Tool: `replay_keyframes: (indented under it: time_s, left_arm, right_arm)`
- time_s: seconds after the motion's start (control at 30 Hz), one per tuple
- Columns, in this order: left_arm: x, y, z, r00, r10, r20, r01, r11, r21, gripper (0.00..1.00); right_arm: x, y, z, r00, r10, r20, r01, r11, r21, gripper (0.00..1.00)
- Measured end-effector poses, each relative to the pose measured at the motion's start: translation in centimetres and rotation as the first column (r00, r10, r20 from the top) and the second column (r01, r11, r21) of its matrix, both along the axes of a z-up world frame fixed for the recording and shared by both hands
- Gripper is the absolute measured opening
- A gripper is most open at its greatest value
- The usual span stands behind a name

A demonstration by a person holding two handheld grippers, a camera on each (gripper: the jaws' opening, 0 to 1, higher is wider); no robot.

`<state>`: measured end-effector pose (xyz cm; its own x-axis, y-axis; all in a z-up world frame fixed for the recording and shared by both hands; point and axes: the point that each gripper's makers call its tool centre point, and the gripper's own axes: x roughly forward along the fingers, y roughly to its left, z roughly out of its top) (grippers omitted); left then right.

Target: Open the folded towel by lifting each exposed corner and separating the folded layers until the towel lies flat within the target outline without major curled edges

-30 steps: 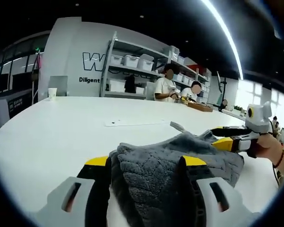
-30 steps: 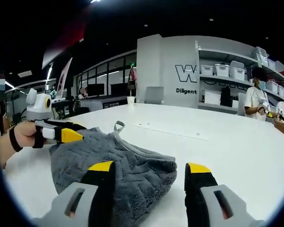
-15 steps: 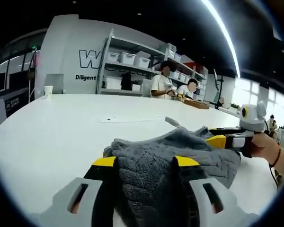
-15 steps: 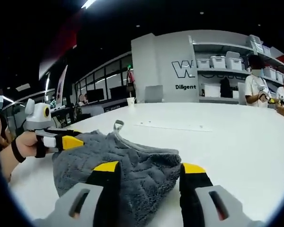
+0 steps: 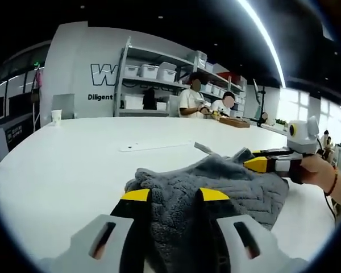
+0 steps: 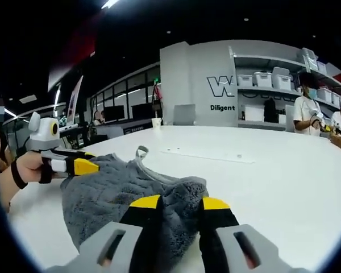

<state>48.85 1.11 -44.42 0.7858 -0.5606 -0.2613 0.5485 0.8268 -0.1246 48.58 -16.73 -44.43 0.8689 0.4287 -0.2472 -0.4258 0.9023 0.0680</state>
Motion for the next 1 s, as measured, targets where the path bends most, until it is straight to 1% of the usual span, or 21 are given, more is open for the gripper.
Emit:
replay_keyframes:
  time_s: [0.07, 0.2, 0.27, 0.4, 0.47, 0.53, 0.67, 0.7, 0.77, 0.83, 0.9, 1.0]
  left_arm:
    - [0.1, 0.1, 0.1, 1.0, 0.005, 0.001, -0.005, 1.0, 0.001, 0.27]
    - [0.2, 0.3, 0.5, 1.0, 0.005, 0.016, -0.005, 1.0, 0.008, 0.23]
    - [0.4, 0.6, 0.7, 1.0, 0.01, 0.011, -0.01, 1.0, -0.008, 0.21]
    - [0.6, 0.7, 0.7, 1.0, 0.015, 0.008, -0.015, 1.0, -0.01, 0.2]
    - [1.0, 0.9, 0.7, 1.0, 0.028, -0.001, -0.028, 0.999, -0.027, 0.2]
    - [1.2, 1.2, 0.9, 0.999, 0.036, 0.007, -0.035, 0.999, -0.04, 0.21]
    - [1.5, 1.6, 1.3, 0.999, 0.05, 0.008, -0.05, 0.997, -0.055, 0.23]
    - [1.7, 1.8, 1.4, 0.998, 0.059, 0.009, -0.059, 0.997, -0.057, 0.22]
    - [1.9, 2.1, 1.3, 0.997, 0.069, 0.019, -0.068, 0.997, -0.039, 0.18]
    - [2.3, 2.5, 1.1, 0.996, 0.083, 0.014, -0.082, 0.996, -0.042, 0.17]
    - [2.5, 2.6, 0.9, 0.997, 0.078, 0.003, -0.077, 0.996, -0.049, 0.17]
    - [2.9, 3.0, 0.6, 0.996, 0.093, -0.007, -0.093, 0.995, -0.043, 0.19]
  right_arm:
    - [0.1, -0.4, 0.1, 1.0, -0.009, 0.002, 0.009, 1.0, 0.003, 0.12]
    - [0.2, -0.4, 0.0, 1.0, -0.008, 0.0, 0.008, 1.0, 0.014, 0.1]
    - [0.3, -0.5, 0.0, 1.0, -0.016, 0.002, 0.016, 1.0, 0.018, 0.08]
    - [0.5, -0.6, 0.0, 1.0, -0.02, -0.001, 0.02, 1.0, 0.023, 0.05]
    - [0.5, -0.6, 0.0, 1.0, -0.02, -0.004, 0.02, 0.999, 0.027, 0.05]
    - [0.6, -0.9, 0.1, 1.0, -0.026, 0.002, 0.026, 0.999, 0.033, 0.02]
    - [0.7, -1.0, 0.1, 1.0, -0.028, 0.001, 0.028, 0.999, 0.044, 0.01]
    - [0.8, -1.1, 0.2, 1.0, -0.029, 0.005, 0.029, 0.999, 0.039, 0.01]
    - [0.8, -1.1, 0.2, 1.0, -0.027, 0.006, 0.027, 0.999, 0.031, 0.0]
    - [0.8, -1.1, 0.2, 1.0, -0.026, 0.006, 0.026, 0.999, 0.033, 0.0]
    - [0.8, -1.1, 0.4, 1.0, -0.025, 0.011, 0.025, 0.999, 0.029, 0.0]
    - [0.9, -1.1, 0.4, 1.0, -0.024, 0.011, 0.024, 0.999, 0.031, 0.0]
